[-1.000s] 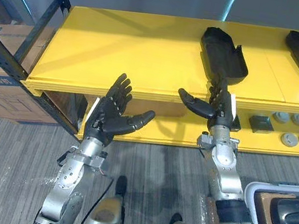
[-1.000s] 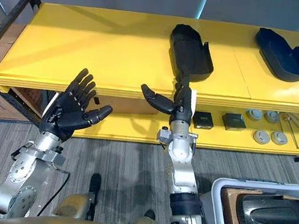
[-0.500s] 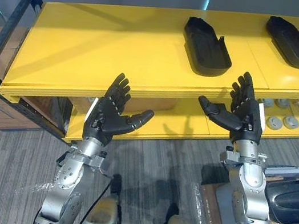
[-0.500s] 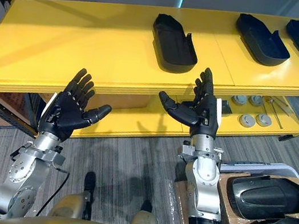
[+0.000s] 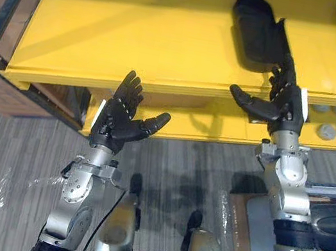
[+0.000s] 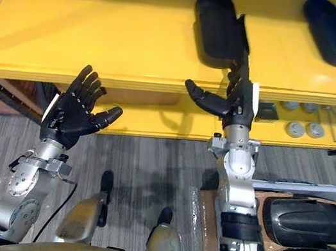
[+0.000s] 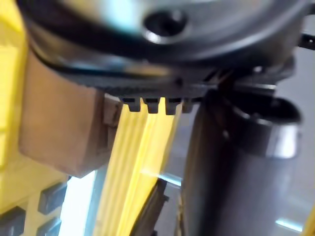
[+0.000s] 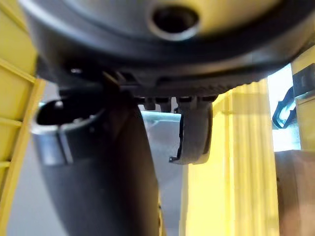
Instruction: Walk over and take three plastic housings, then place them on the shelf
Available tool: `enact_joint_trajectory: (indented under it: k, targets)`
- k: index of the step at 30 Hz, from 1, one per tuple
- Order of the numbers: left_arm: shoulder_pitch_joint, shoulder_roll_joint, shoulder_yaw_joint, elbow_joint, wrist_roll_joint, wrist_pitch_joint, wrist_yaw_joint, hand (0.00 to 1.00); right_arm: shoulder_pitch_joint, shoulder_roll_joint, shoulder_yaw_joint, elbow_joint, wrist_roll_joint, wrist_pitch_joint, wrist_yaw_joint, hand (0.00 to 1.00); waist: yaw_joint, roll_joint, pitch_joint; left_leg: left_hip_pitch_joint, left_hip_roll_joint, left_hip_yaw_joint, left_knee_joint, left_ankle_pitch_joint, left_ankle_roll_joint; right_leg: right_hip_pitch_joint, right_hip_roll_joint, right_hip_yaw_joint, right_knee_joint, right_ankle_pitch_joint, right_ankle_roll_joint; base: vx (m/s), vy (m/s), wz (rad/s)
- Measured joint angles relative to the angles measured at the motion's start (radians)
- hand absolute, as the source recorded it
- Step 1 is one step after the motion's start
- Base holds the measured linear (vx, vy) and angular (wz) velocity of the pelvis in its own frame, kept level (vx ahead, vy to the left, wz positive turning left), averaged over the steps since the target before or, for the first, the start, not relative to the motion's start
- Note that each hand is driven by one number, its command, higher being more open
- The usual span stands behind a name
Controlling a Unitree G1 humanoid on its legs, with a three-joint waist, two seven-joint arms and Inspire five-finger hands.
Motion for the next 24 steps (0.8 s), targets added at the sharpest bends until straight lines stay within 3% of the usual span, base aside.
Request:
enact_joint_trajectory:
  k: [10, 19, 24]
  targets:
    - [0.001, 0.004, 0.016, 0.032, -0.034, -0.011, 0.003, 1.00, -0.187, -0.085, -0.005, 0.140, 0.009, -0.008, -0.023, 1.00, 0.020, 0.021, 0.079, -0.069, -0.002, -0.050, 0.073, -0.005, -0.005, -0.083, -0.018, -0.028, 0.159, -0.077, -0.018, -0.06, -0.029, 0.12]
    - [0.002, -0.002, -0.027, 0.043, -0.044, -0.036, 0.011, 1.00, -0.228, -0.085, -0.003, 0.151, 0.013, -0.028, -0.044, 1.00, 0.048, 0.028, 0.083, -0.119, -0.008, -0.053, 0.125, -0.022, -0.005, -0.158, -0.045, -0.034, 0.289, -0.139, -0.025, -0.05, -0.044, 0.04]
    - [0.014, -0.005, -0.026, 0.040, -0.044, -0.037, 0.007, 1.00, -0.103, -0.059, -0.001, -0.044, 0.002, -0.025, -0.041, 1.00, 0.042, 0.027, 0.082, -0.093, -0.007, -0.053, 0.121, -0.021, -0.002, -0.124, -0.036, -0.029, 0.258, -0.131, -0.017, 0.01, -0.010, -0.01]
